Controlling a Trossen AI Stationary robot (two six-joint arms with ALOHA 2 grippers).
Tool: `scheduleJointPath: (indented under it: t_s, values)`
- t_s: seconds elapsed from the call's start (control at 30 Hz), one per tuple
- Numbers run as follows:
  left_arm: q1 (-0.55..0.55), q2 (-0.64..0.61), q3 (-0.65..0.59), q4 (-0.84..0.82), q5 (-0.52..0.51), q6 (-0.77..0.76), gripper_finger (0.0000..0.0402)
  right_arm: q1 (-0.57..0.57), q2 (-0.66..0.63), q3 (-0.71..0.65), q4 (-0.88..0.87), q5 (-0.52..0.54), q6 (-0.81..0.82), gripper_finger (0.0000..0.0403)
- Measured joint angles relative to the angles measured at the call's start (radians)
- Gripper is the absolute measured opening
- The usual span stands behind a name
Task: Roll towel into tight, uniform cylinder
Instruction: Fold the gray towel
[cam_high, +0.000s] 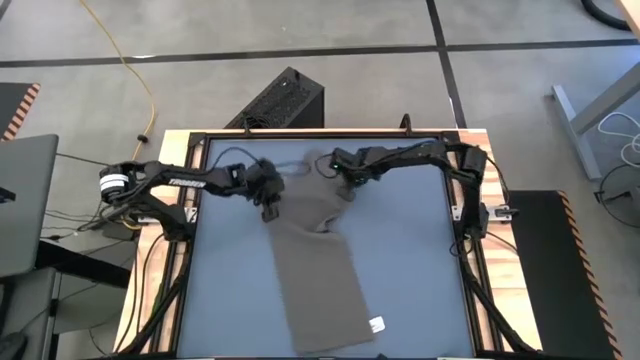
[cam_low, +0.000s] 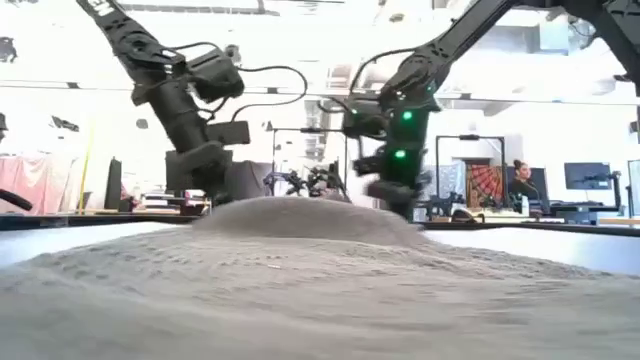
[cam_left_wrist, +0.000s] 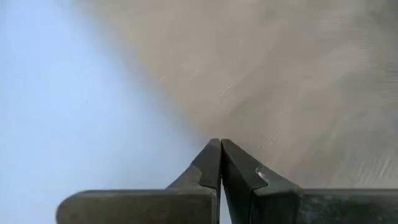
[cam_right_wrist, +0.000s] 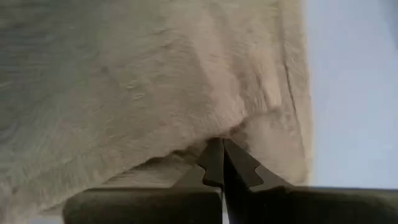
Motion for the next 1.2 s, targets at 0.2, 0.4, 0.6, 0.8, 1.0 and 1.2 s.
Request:
scheduleJointPath:
  t_s: [0.2,0.4,0.6,0.8,1.0,1.2]
  values:
    - [0.119,-0.024,0.12,0.01,0.191,-0.05,0.0,-0.077,-0.146,-0.164,0.026,0.036,0.067,0.0018]
    - [-0.08,-0.029,0.081,0.057,0.641,-0.07,0.0,-0.137,-0.292,-0.418,0.27,0.035,0.131,0.0017]
    - [-0.344,-0.003,0.022,0.074,0.479,-0.072,0.0,-0.127,-0.446,-0.55,0.401,0.037,0.149,0.0017]
    - [-0.417,0.066,0.021,0.214,0.45,-0.224,0.0,-0.044,-0.559,-0.565,0.489,0.056,0.149,0.0017]
    - [-0.425,0.246,0.022,0.402,0.594,-0.354,0.0,0.031,-0.424,-0.567,0.557,0.055,0.149,0.0017]
    - [-0.415,0.288,0.025,0.259,0.622,-0.359,0.0,0.039,-0.265,-0.561,0.587,0.07,0.172,0.0017]
